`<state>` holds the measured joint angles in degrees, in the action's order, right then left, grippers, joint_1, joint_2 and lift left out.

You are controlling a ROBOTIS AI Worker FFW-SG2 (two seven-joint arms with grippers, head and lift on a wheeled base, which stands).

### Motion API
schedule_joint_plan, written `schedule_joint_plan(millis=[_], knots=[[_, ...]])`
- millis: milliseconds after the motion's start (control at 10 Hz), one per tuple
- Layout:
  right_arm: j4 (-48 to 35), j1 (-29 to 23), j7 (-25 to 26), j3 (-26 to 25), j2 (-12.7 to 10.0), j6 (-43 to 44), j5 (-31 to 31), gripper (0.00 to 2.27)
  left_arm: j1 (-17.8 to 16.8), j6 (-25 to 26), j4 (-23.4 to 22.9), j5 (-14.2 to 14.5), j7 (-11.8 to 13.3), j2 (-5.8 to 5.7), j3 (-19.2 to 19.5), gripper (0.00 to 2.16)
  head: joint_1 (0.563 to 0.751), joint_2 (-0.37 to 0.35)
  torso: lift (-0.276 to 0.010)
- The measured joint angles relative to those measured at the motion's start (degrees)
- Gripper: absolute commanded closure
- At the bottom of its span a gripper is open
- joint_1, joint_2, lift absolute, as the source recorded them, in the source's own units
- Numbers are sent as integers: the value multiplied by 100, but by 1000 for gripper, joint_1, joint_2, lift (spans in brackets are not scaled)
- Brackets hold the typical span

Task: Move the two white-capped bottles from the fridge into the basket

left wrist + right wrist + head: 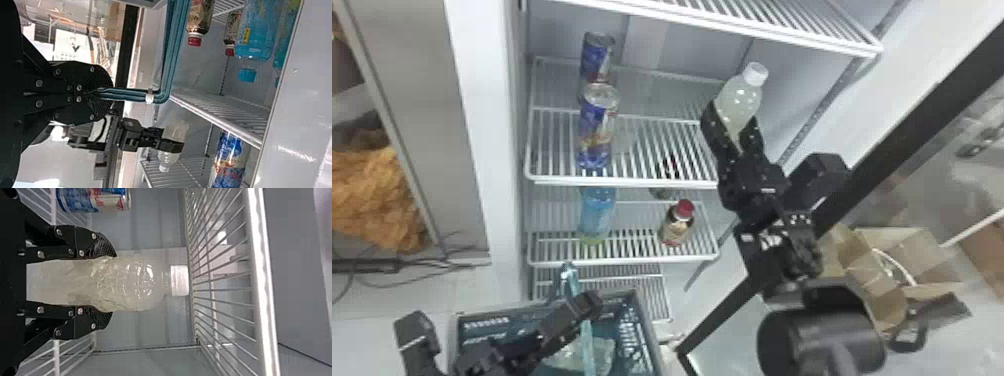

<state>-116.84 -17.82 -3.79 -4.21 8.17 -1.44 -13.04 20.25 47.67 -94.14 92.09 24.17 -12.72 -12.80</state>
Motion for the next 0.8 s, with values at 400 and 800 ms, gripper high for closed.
schedule_joint_plan(millis=[400, 800], knots=[[-1396, -1272, -162, -153, 6, -534, -252, 826, 27, 0, 0, -12, -2, 15, 35, 1184, 695, -350, 0], [-2522, -2352, -370, -189, -32, -1104, -638, 826, 40, -3, 0, -22, -1, 15, 43, 1184, 695, -350, 0]])
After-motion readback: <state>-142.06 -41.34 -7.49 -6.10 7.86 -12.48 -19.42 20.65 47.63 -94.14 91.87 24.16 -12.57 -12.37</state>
